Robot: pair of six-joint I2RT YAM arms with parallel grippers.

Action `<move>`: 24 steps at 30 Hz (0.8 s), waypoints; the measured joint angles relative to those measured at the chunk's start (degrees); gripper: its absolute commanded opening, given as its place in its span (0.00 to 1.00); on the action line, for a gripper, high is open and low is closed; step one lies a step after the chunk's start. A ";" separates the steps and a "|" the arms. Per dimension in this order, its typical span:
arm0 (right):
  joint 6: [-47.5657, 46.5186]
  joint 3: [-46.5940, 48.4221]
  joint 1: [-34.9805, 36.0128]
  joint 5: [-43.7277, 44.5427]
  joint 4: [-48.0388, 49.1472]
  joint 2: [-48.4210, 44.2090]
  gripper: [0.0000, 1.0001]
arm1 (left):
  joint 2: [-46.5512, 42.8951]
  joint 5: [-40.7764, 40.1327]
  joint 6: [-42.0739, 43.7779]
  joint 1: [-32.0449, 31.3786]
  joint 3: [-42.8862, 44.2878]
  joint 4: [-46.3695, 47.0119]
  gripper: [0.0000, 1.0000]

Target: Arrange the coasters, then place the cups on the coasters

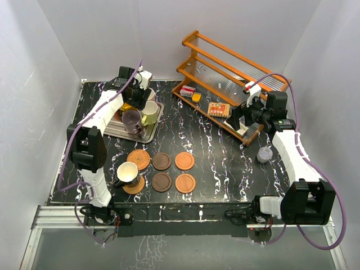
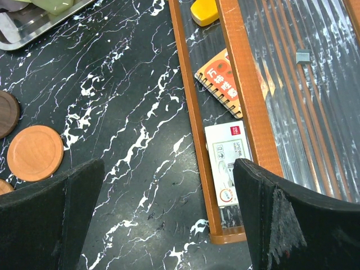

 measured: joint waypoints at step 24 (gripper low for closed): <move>0.00 -0.07 -0.37 -0.20 0.02 0.04 0.98 | 10.27 2.10 -0.96 0.24 8.15 -1.51 0.28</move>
